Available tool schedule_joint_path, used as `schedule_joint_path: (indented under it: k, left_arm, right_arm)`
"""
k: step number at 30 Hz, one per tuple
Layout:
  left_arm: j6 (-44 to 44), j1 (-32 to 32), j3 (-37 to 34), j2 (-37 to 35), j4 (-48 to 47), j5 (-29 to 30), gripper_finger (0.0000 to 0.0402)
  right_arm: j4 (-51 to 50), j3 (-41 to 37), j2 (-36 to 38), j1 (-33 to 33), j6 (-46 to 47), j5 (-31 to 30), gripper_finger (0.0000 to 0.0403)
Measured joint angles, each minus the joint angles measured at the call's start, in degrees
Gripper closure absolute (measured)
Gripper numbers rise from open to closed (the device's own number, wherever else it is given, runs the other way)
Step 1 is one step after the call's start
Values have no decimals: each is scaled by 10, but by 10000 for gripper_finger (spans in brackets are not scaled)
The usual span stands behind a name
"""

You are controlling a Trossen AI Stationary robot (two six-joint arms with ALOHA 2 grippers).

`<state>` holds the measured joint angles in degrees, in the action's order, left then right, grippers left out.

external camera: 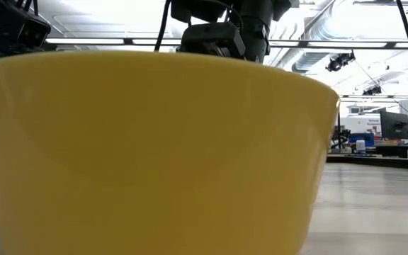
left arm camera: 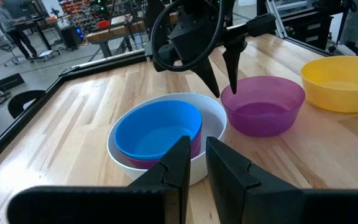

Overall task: Nest bowls inside each other
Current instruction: Stack the purple bowl on the blue bowl

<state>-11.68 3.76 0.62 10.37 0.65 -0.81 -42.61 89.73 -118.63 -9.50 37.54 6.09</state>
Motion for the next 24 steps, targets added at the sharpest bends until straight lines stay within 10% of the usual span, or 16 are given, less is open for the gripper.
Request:
schedule_joint_path:
  k: [24]
  left_arm:
    - [0,0,0,0,0,0,350]
  right_arm:
    - [26,0,-19,2,-10,29,357]
